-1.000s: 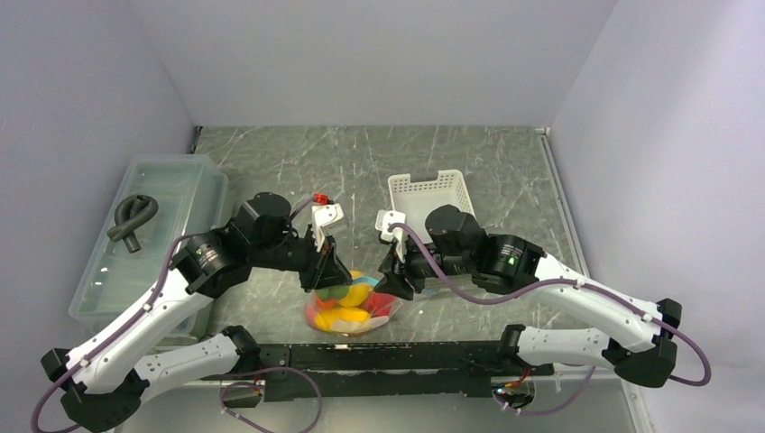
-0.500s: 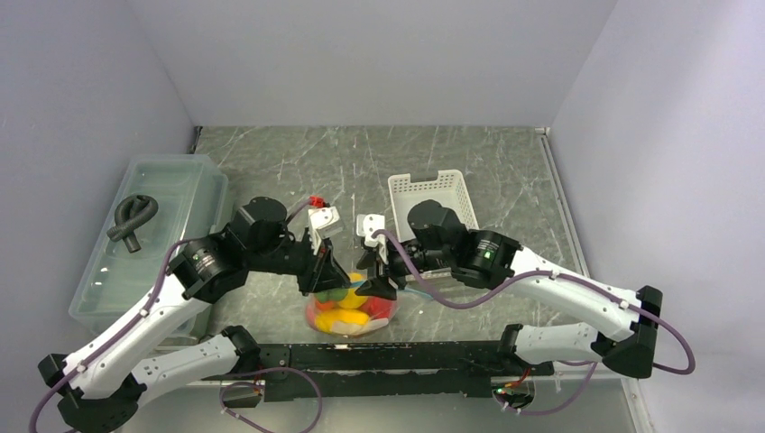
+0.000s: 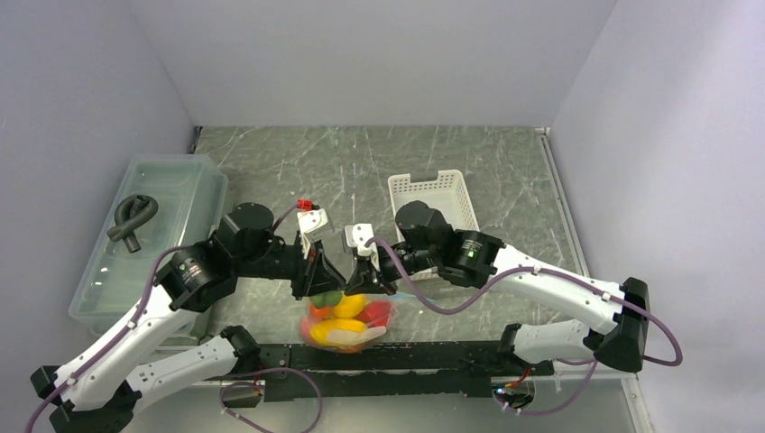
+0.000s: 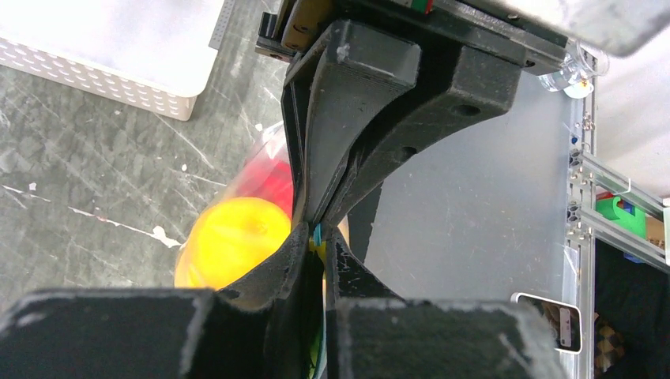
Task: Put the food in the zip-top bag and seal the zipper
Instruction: Zip the zipper food storage bag at the center of the board.
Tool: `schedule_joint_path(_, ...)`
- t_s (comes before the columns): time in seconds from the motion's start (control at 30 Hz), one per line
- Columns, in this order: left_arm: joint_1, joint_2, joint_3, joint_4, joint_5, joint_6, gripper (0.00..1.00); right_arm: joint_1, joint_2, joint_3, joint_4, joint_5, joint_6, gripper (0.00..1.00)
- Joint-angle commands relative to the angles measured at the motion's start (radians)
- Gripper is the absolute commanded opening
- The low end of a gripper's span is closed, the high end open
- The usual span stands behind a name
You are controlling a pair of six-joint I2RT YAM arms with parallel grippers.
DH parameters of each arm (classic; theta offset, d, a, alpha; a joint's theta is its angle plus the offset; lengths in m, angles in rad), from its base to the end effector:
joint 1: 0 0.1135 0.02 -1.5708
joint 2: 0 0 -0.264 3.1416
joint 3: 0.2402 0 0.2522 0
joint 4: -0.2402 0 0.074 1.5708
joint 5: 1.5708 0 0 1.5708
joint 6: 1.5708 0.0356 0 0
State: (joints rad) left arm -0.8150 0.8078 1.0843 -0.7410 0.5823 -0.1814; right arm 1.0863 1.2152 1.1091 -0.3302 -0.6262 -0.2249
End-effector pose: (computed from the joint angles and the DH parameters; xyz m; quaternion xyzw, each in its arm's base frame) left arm 0.0883 -0.1223 0.3824 0.3972 0.7275 -0.4550 0.3254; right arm 0.1079 0.2497 0.3512 -0.6203 0.5351 0.4495 0.3561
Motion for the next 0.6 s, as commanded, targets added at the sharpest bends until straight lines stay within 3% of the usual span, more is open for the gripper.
schedule_joint_path(0.0,-0.001,-0.019,0.010,0.095,0.030,-0.025,0.04,0.000,-0.012,0.009,0.034,-0.035,-0.009,0.00)
schedule_joint_path(0.1,-0.001,-0.025,0.019,0.075,0.006,-0.022,0.14,0.001,-0.039,0.006,0.031,-0.025,-0.010,0.00)
schedule_joint_path(0.2,0.000,-0.042,0.030,0.048,-0.041,-0.028,0.40,0.000,-0.064,0.009,0.017,-0.015,-0.011,0.00)
schedule_joint_path(0.27,-0.001,-0.067,0.028,0.043,-0.074,-0.039,0.49,0.001,-0.076,0.014,0.000,-0.006,-0.014,0.00)
schedule_joint_path(0.4,-0.001,-0.147,0.002,0.072,-0.114,-0.067,0.59,0.001,-0.097,0.019,-0.020,0.007,-0.019,0.00)
schedule_joint_path(0.57,-0.001,-0.220,-0.027,0.076,-0.141,-0.082,0.61,0.001,-0.110,0.029,-0.043,0.018,-0.024,0.00)
